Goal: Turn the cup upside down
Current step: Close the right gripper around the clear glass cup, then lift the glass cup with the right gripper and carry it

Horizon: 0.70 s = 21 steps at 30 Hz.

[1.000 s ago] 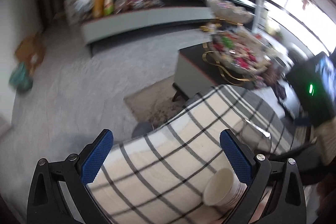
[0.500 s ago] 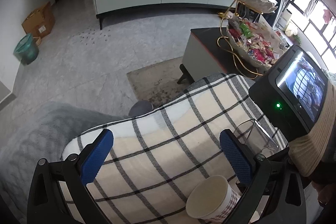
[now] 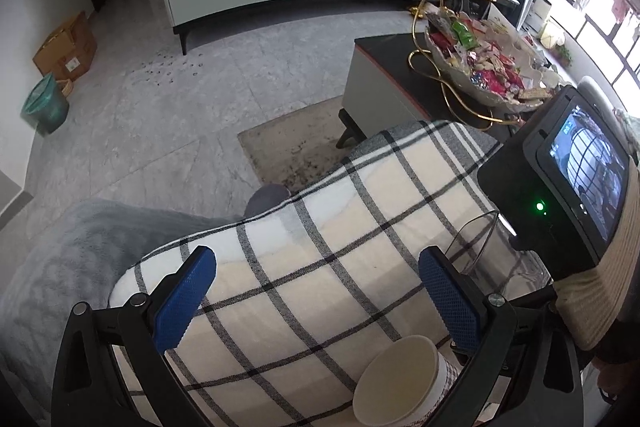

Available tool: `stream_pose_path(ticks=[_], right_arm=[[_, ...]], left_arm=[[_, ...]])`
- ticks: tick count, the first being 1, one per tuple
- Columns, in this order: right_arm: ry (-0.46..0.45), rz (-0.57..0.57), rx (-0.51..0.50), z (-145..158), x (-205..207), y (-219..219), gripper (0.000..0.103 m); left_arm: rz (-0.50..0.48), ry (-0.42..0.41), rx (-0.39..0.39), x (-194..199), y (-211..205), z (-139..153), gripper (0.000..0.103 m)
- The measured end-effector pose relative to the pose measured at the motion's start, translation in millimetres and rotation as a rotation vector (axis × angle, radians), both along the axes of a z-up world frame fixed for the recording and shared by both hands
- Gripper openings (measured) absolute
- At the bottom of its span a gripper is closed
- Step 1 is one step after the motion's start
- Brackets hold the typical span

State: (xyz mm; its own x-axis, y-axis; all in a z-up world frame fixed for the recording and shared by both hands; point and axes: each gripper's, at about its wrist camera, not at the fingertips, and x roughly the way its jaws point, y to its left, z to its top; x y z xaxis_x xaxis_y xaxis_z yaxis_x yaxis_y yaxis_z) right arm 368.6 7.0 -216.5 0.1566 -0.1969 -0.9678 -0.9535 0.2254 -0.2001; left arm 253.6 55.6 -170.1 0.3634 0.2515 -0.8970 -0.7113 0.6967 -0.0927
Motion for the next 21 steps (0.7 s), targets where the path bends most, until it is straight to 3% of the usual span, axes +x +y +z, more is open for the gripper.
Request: stream_pose_path(ticks=[6, 11, 15, 21], right_arm=[[-0.036, -0.058, 0.023, 10, 1, -8, 0.072], [-0.093, -0.115, 0.068, 39, -4, -8, 0.071], [-0.150, -0.207, 0.126, 71, -12, -15, 0.071], [-0.218, -0.433, 0.244, 122, -38, -35, 0.071]], left_arm=[[-0.029, -0.019, 0.006, 1, 1, 10, 0.103], [-0.052, -0.068, 0.016, -8, 5, 33, 0.103], [-0.090, -0.103, 0.035, -18, 9, 53, 0.103], [-0.188, -0.168, 0.079, -42, 18, 84, 0.103]])
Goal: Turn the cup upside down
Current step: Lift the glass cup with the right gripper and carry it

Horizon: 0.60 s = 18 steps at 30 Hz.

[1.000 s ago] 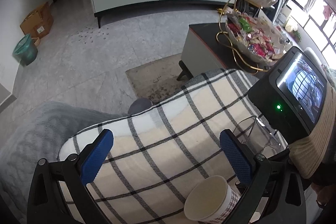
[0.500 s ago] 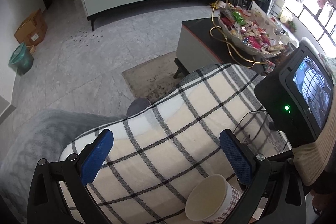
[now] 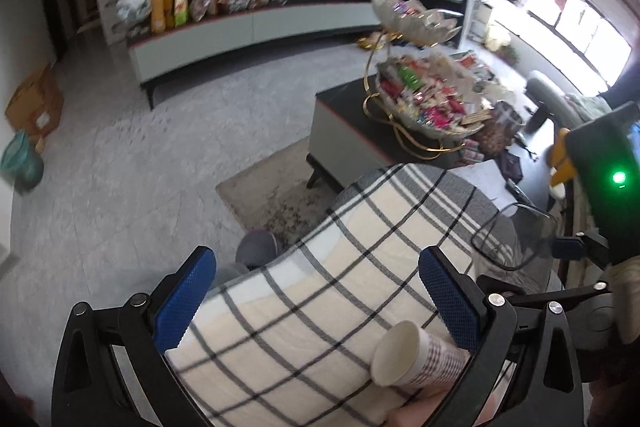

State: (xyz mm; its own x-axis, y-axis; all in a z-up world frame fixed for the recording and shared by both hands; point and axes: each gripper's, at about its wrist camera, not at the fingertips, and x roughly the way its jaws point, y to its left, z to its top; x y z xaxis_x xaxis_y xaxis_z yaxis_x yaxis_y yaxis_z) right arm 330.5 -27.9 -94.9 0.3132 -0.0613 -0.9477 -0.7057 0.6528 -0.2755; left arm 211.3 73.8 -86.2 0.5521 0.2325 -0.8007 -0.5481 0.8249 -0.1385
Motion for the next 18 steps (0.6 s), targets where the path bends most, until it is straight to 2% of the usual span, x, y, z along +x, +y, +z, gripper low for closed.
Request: stream_pose_path(ticks=[3, 8, 11, 14, 18], right_arm=[[-0.010, -0.140, 0.085, 20, -20, -16, 0.071], [0.065, -0.428, 0.272, 28, -66, -48, 0.071], [0.160, -0.629, 0.393, 10, -100, -74, 0.071], [0.268, -0.821, 0.510, -17, -140, -93, 0.071], [0.374, -0.979, 0.575, -55, -189, -101, 0.071]], left_arm=[[-0.060, -0.033, 0.030, -17, 7, 13, 0.103], [-0.194, -0.095, 0.089, -54, 21, 26, 0.103], [-0.258, -0.117, 0.104, -77, 27, 24, 0.103], [-0.330, -0.104, 0.127, -95, 29, 14, 0.103], [-0.404, -0.066, 0.129, -115, 30, -3, 0.103]])
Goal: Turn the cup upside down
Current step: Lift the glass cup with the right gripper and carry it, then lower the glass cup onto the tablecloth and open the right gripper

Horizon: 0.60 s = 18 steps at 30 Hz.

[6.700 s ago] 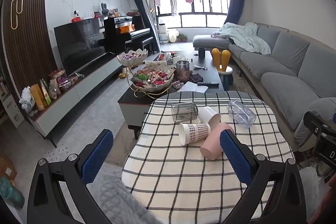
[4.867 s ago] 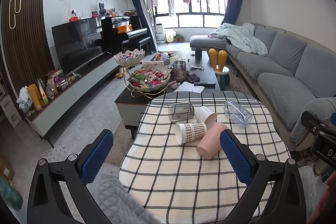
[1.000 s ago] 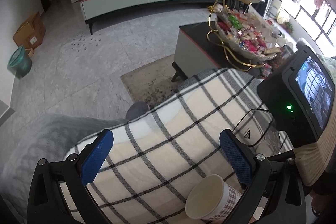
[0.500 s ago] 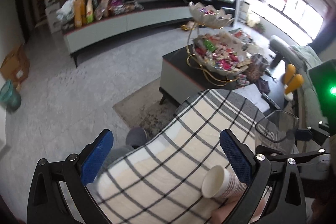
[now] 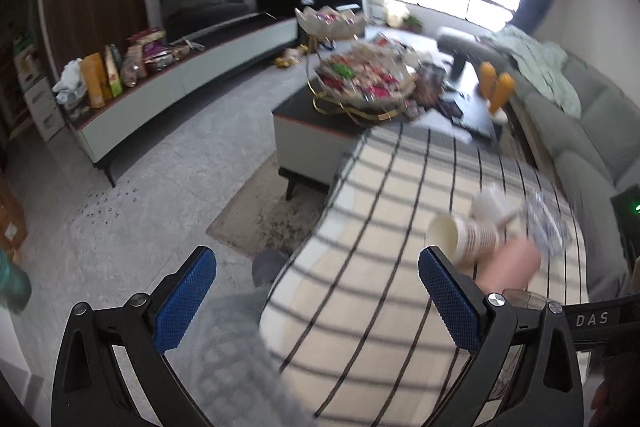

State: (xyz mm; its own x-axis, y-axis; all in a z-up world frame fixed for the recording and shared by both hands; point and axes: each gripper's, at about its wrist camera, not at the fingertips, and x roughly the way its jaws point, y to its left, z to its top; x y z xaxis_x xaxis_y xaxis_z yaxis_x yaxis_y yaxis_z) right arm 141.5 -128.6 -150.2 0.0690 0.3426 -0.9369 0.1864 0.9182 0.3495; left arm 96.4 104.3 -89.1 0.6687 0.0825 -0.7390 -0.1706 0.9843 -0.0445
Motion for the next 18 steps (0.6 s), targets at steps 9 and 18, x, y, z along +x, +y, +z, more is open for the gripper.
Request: stream_pose_path(ticks=[9, 18], right_arm=[[0.166, -0.108, 0.049, -66, -36, 9, 0.071], [0.123, -0.068, -0.036, -88, -7, 20, 0.071]], left_arm=[[-0.051, 0.031, -0.010, -17, 2, -26, 0.103], [-0.084, 0.057, -0.014, -5, 3, -47, 0.103]])
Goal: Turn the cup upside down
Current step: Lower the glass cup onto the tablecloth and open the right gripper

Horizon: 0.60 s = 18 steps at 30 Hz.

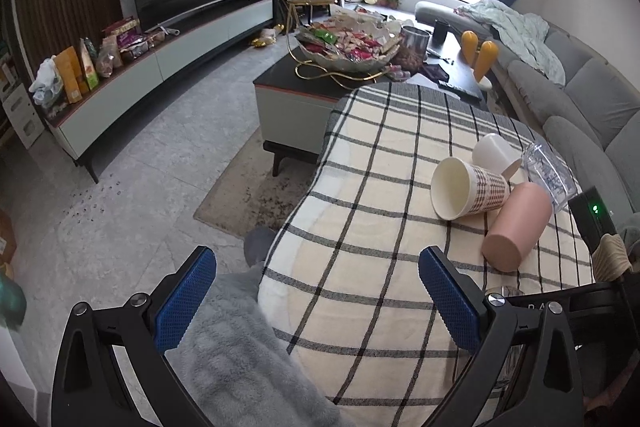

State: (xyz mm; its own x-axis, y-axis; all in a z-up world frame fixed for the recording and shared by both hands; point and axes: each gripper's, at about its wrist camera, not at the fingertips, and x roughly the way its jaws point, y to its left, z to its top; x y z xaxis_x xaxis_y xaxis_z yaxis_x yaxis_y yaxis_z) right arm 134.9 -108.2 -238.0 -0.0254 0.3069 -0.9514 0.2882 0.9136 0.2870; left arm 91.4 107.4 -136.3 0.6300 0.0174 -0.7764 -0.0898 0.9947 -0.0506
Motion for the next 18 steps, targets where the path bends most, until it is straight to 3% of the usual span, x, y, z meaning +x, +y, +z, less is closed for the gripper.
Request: stream_pose_path(ticks=[6, 10, 14, 18], right_arm=[[-0.050, 0.050, 0.013, 0, -1, 7, 0.082], [-0.151, 0.037, 0.017, 13, -22, 8, 0.084], [-0.338, -0.013, -0.036, 46, -54, -14, 0.088], [-0.533, -0.093, -0.169, 77, -99, -44, 0.091]], left_arm=[[-0.059, -0.019, -0.034, -12, -6, -3, 0.103], [-0.083, -0.069, -0.034, -31, -13, 3, 0.103], [-0.129, -0.134, -0.012, -57, -31, 6, 0.103], [-0.195, -0.243, -0.006, -89, -59, 3, 0.103]])
